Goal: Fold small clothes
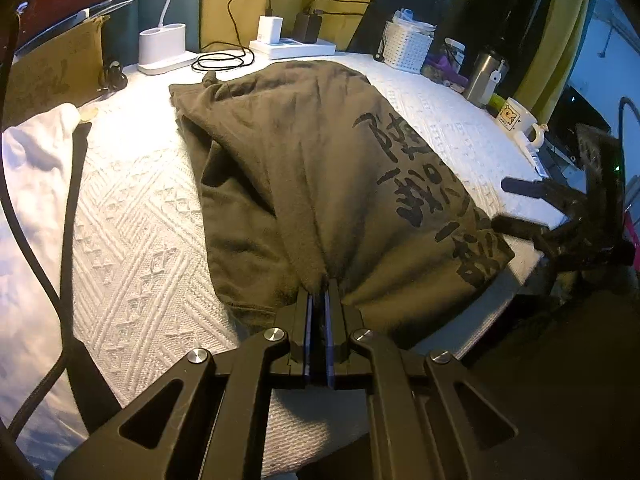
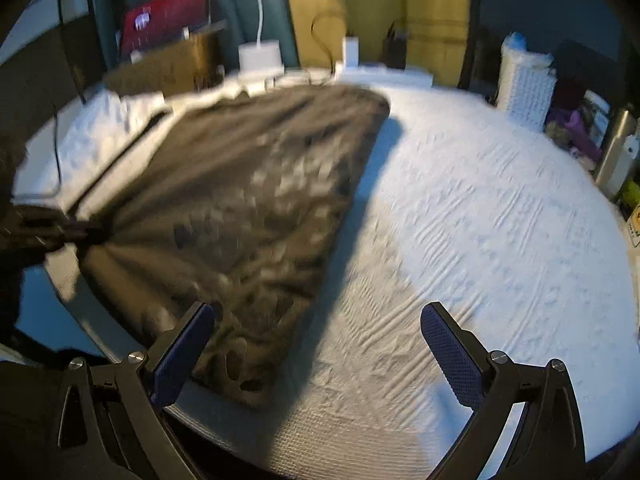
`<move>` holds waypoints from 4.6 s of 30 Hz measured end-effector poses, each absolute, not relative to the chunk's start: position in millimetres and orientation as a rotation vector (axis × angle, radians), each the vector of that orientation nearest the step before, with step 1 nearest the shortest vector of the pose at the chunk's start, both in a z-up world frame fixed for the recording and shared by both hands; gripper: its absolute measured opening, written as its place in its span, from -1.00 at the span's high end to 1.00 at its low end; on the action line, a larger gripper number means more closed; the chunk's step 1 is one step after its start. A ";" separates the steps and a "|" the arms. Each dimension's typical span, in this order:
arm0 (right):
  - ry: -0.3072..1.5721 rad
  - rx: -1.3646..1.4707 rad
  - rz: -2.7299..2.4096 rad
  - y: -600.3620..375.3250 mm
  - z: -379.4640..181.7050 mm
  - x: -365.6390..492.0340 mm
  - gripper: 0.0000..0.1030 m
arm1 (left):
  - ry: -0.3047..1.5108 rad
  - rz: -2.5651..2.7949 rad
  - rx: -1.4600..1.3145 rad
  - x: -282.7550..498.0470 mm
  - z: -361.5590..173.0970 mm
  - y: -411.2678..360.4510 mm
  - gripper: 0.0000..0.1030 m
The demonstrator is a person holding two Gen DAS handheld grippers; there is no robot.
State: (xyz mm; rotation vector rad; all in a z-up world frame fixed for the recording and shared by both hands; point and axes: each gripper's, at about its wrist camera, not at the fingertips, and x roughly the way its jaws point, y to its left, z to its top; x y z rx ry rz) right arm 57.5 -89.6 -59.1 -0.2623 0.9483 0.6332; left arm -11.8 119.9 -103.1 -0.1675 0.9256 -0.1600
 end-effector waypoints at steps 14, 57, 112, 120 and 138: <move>1.014 -0.290 0.650 -88.1 -71.8 61.6 -0.57 | 0.903 -0.209 -0.319 -18.2 -90.5 143.6 0.88; 1.008 -0.235 0.640 -38.9 -78.7 218.5 -0.57 | 0.904 0.033 -0.119 155.0 -104.3 189.9 0.10; 1.028 -0.174 0.706 12.1 -102.8 292.7 -0.99 | 0.873 -0.071 -0.104 196.4 -114.7 185.5 -0.50; 1.026 -0.215 0.717 21.4 -104.9 296.1 -0.98 | 0.867 -0.093 -0.071 196.8 -114.2 176.7 -0.01; 0.902 -0.211 0.803 24.8 -65.6 270.9 0.49 | 0.771 -0.138 -0.080 175.4 -77.6 152.4 0.48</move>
